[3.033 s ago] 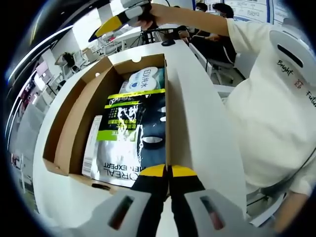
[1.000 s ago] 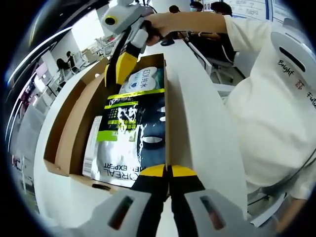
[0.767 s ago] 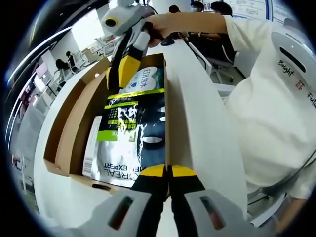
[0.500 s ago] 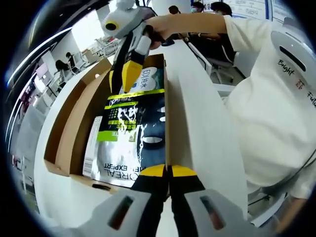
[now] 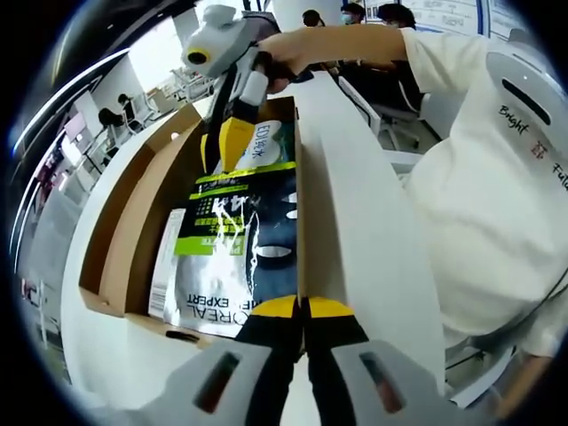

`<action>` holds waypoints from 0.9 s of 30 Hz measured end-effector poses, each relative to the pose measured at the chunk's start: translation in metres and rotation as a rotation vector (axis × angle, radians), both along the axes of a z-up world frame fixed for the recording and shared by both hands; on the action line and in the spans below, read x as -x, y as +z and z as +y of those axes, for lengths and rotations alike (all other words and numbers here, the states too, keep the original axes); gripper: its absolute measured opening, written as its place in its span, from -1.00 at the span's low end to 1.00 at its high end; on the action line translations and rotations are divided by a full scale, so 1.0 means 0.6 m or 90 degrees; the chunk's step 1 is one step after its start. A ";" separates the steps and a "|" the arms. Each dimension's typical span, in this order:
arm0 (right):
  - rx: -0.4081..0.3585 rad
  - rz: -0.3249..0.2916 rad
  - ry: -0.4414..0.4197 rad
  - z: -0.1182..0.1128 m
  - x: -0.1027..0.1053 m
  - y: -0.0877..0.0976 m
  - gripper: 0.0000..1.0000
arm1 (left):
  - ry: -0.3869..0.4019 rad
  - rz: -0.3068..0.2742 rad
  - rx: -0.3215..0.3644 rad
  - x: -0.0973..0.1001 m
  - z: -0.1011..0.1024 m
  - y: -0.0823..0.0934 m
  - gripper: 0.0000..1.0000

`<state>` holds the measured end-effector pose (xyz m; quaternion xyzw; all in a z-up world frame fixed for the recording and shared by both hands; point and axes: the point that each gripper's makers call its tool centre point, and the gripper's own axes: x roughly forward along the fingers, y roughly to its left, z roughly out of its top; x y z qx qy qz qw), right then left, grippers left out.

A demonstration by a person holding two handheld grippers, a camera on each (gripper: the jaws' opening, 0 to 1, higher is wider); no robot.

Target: Operate the shoe box by opening the lid, removing the specified soft item, and placing it in the target area until the item is outside and the box remains undamaged.

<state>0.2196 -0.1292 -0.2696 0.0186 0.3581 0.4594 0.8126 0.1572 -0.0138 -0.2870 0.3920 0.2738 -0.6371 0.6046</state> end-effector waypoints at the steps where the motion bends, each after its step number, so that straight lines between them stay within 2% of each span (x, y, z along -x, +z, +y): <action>1: 0.002 0.006 -0.004 -0.002 0.000 -0.004 -0.40 | 0.000 0.000 0.000 0.000 0.000 0.000 -0.98; 5: 0.006 0.024 -0.010 -0.001 0.004 -0.012 -0.38 | -0.001 -0.001 0.000 0.000 0.000 0.000 -0.98; 7: -0.029 0.019 -0.002 0.011 0.005 0.001 -0.39 | -0.001 -0.001 0.000 0.000 0.000 0.000 -0.98; 10: -0.046 0.026 -0.014 0.007 0.000 0.013 -0.39 | 0.000 -0.001 0.001 0.000 -0.001 -0.001 -0.97; 11: -0.063 0.028 -0.014 0.009 0.000 0.020 -0.40 | 0.000 -0.001 0.000 0.000 0.000 -0.001 -0.97; 12: -0.107 0.047 -0.026 0.015 -0.001 0.034 -0.41 | 0.000 -0.001 0.000 0.000 0.000 -0.001 -0.97; 16: -0.197 0.105 -0.039 0.025 0.005 0.056 -0.40 | 0.001 0.003 -0.001 -0.001 0.000 -0.001 -0.98; 20: -0.170 0.116 -0.024 0.039 0.017 0.038 -0.41 | 0.002 0.000 0.000 0.000 0.000 -0.001 -0.98; 23: -0.197 0.126 -0.014 0.048 0.020 0.051 -0.47 | 0.000 -0.004 0.003 -0.001 0.000 0.000 -0.97; 27: -0.198 0.139 -0.011 0.057 0.021 0.052 -0.54 | -0.002 -0.004 0.000 0.000 0.001 0.000 -0.97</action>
